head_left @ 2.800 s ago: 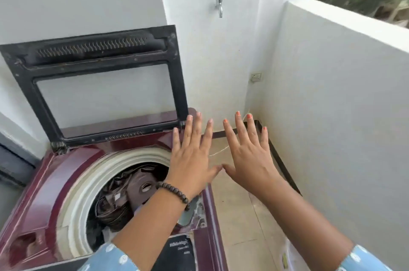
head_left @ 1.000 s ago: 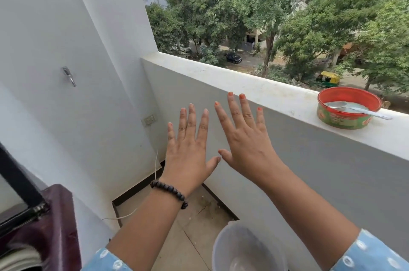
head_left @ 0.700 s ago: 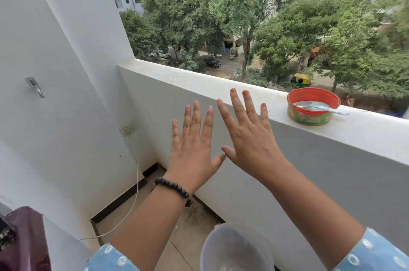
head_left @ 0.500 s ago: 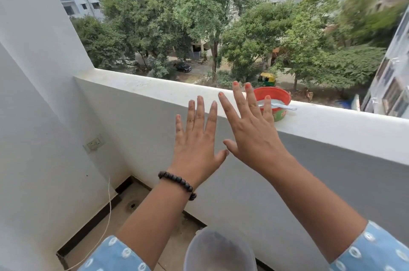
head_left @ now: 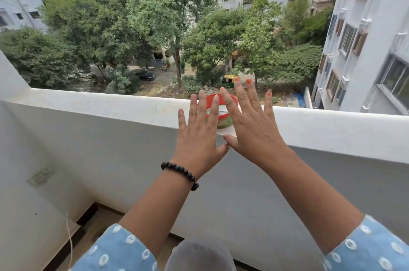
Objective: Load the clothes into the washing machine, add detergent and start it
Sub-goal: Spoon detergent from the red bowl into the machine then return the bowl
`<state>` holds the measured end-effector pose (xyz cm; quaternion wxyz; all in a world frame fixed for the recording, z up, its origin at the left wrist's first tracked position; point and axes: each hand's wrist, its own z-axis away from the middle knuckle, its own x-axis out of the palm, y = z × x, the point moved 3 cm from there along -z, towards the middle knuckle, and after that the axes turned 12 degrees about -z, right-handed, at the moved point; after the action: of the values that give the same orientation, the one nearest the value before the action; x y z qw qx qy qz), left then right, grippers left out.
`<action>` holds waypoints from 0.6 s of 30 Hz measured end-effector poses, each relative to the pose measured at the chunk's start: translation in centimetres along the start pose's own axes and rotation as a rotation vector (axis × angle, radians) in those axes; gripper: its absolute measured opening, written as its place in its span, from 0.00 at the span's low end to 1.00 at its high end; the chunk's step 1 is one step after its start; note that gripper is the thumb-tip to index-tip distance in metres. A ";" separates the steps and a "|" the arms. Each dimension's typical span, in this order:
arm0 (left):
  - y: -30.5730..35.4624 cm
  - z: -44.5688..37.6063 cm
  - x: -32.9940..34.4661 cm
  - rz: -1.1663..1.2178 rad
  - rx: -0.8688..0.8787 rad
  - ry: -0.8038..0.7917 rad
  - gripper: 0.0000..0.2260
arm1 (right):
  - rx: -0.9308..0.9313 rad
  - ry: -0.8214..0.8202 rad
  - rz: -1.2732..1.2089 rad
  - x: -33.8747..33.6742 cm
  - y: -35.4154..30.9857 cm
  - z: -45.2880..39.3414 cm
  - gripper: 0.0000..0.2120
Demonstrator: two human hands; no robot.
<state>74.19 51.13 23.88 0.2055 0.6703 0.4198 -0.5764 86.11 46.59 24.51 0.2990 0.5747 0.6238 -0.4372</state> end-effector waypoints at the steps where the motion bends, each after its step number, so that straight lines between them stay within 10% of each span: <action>1: 0.1 -0.1 0.0 -0.003 0.001 0.000 0.46 | 0.003 0.000 -0.001 0.1 0.2 -0.1 0.49; 18: -3.2 -1.2 2.5 0.035 -0.064 -0.074 0.48 | 0.025 -0.094 -0.114 3.1 0.3 -3.0 0.47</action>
<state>72.34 54.67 22.50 0.2523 0.6487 0.4184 -0.5836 86.24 50.64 23.05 0.2955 0.5207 0.6354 -0.4877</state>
